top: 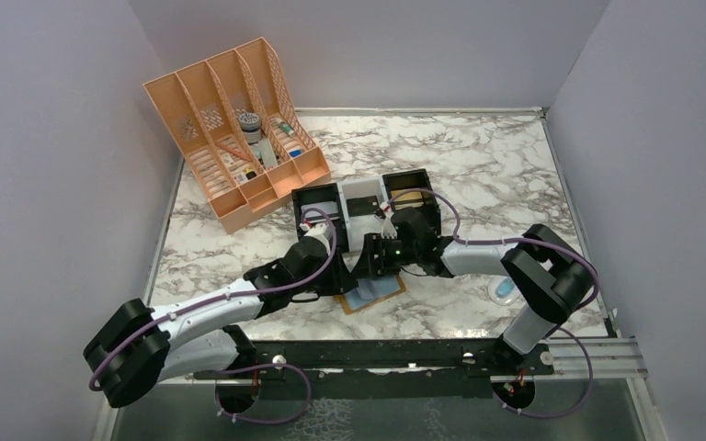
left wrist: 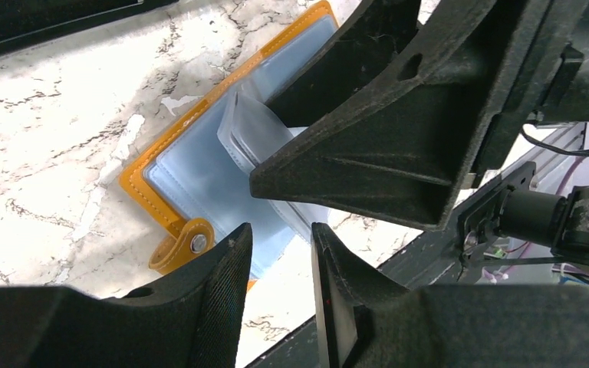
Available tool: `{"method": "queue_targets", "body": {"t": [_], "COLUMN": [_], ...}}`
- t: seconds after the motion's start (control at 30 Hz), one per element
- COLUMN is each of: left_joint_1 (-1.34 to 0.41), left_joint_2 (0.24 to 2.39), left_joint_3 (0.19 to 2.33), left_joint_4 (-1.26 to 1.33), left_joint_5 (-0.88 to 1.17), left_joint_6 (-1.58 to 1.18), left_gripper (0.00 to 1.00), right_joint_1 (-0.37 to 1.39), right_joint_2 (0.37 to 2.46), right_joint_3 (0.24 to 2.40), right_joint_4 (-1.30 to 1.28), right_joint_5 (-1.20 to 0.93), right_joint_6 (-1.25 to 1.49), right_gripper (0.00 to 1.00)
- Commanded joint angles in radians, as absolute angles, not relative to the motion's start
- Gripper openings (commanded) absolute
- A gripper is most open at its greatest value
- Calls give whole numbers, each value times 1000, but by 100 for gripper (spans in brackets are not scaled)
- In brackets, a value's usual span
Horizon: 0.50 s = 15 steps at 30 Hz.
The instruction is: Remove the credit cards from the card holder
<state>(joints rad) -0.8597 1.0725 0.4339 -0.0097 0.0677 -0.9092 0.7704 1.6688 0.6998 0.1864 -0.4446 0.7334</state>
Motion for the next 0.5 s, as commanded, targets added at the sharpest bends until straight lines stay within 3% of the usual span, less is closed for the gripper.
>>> {"method": "queue_targets", "body": {"t": [0.0, 0.47], "left_joint_1": [-863, -863], "left_joint_2": [1106, 1148], "left_joint_3": [426, 424], "left_joint_4": [31, 68], "left_joint_5": [46, 37], "left_joint_6": [-927, -935], "left_gripper": [35, 26], "right_joint_1": [767, 757], "right_joint_2": [1684, 1692], "right_joint_3": [667, 660], "right_joint_4": [125, 161], "right_joint_5": [-457, -500], "right_joint_6": [733, 748], "right_gripper": [58, 58]}}
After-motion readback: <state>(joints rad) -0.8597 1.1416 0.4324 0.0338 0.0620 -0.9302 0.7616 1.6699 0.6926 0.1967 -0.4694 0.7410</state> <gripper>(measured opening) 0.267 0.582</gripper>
